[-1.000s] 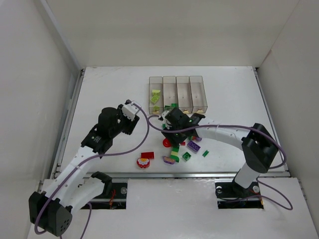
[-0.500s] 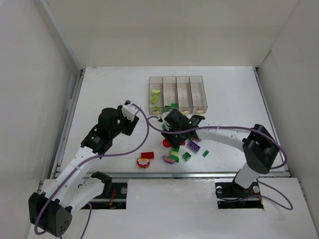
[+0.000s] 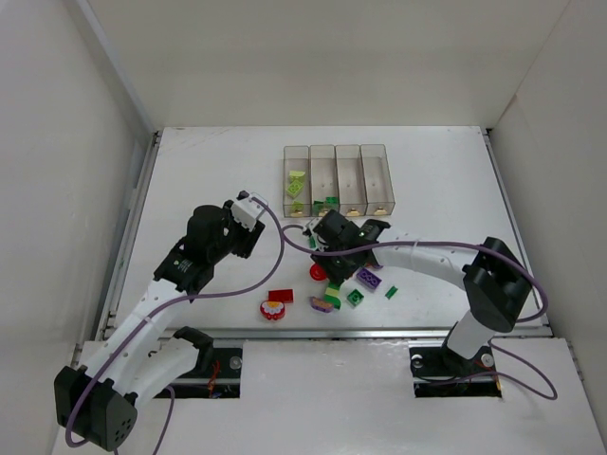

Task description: Sort the legos into containers by color

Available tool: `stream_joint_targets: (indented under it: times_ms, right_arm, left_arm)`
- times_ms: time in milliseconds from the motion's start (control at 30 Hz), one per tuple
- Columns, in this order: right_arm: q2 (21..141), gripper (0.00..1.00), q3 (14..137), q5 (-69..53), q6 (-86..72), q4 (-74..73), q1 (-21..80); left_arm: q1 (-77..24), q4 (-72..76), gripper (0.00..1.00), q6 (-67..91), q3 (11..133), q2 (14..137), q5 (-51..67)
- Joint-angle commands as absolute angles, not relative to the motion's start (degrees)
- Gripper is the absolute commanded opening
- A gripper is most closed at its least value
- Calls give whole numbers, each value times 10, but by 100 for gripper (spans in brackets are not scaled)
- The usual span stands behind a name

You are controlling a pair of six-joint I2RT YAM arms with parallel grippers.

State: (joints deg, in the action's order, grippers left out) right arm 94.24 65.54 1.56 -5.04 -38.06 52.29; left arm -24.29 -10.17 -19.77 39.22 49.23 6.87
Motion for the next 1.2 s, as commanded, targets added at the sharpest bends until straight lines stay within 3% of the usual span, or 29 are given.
stream_joint_targets:
  times_ms: [0, 67, 100, 200, 233, 500, 667, 800, 1000, 1167]
  right_arm:
    - [937, 43, 675, 27, -59, -387, 531]
    - [955, 34, 681, 27, -59, -387, 531]
    - [961, 21, 681, 27, -59, -387, 531]
    - [969, 2, 686, 22, -59, -375, 531]
    - [969, 0, 686, 22, -64, -375, 531]
    - [946, 0, 783, 24, -125, -395, 531]
    - [972, 0, 834, 54, -160, -424, 531]
    - [967, 0, 859, 90, -204, -430, 506]
    - [980, 0, 915, 97, -280, -383, 363]
    - [1070, 0, 1004, 97, -275, -370, 336]
  left_arm:
    - [-243, -94, 47, -193, 396, 491, 71]
    - [-243, -94, 47, -193, 396, 491, 71]
    - [-243, -94, 47, -193, 396, 491, 71]
    - [-243, -94, 47, -199, 396, 491, 78]
    - [-243, -94, 48, -200, 402, 491, 83]
    - [-243, -125, 80, -228, 447, 504, 207]
    - [-249, -125, 81, -240, 467, 532, 219]
    - [-249, -120, 77, -233, 467, 537, 151]
    - [-249, -105, 74, -222, 447, 531, 113]
    - [-249, -105, 74, -215, 437, 525, 103]
